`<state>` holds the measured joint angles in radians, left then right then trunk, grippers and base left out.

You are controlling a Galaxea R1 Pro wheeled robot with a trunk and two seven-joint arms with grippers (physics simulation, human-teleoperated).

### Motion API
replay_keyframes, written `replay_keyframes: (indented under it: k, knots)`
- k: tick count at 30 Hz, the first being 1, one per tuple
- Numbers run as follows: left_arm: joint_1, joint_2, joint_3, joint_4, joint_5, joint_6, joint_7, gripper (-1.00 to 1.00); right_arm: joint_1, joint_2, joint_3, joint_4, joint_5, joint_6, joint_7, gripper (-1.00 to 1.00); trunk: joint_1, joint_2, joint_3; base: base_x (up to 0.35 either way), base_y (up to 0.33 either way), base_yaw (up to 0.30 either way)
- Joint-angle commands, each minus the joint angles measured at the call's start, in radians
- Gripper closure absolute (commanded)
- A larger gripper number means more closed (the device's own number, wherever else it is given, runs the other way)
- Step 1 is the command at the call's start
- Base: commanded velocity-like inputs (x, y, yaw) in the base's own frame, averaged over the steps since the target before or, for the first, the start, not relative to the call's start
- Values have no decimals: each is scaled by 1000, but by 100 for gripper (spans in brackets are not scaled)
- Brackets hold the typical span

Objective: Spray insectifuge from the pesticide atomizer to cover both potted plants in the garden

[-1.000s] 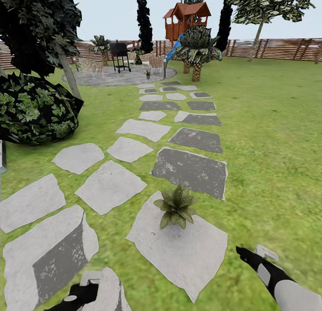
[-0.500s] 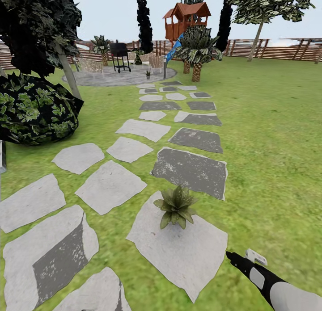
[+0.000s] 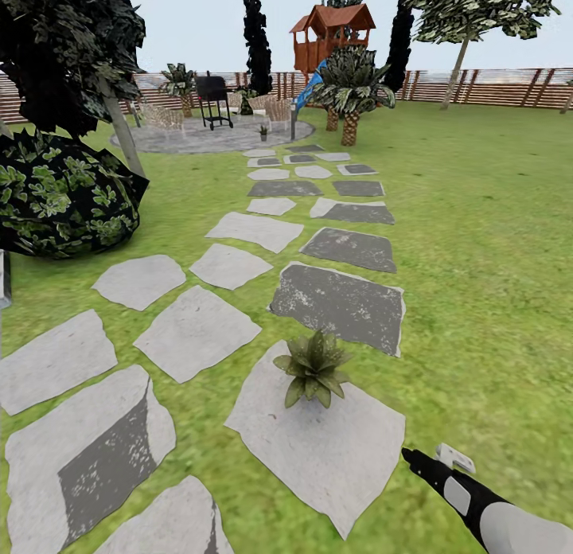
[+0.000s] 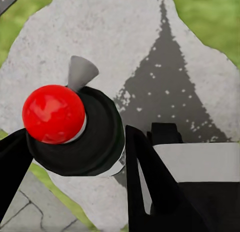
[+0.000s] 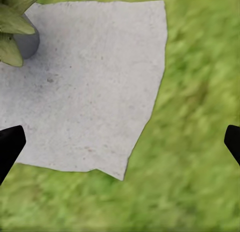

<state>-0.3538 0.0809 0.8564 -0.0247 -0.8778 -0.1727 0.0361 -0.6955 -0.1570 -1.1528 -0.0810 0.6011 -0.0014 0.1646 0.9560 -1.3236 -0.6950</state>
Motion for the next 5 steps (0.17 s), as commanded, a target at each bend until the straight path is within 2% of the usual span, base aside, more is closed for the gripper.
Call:
replay_keyframes:
  k: [1,5]
  knots:
    - [-1,0,7,2,-10,-4,4,100,-1,0,-9,0,8,0,4,-100,0,0,-1,0,0,0]
    - [-1,0,7,2,-10,-4,4,100,0,0,-9,0,8,0,4,-100,0,0,-1,0,0,0]
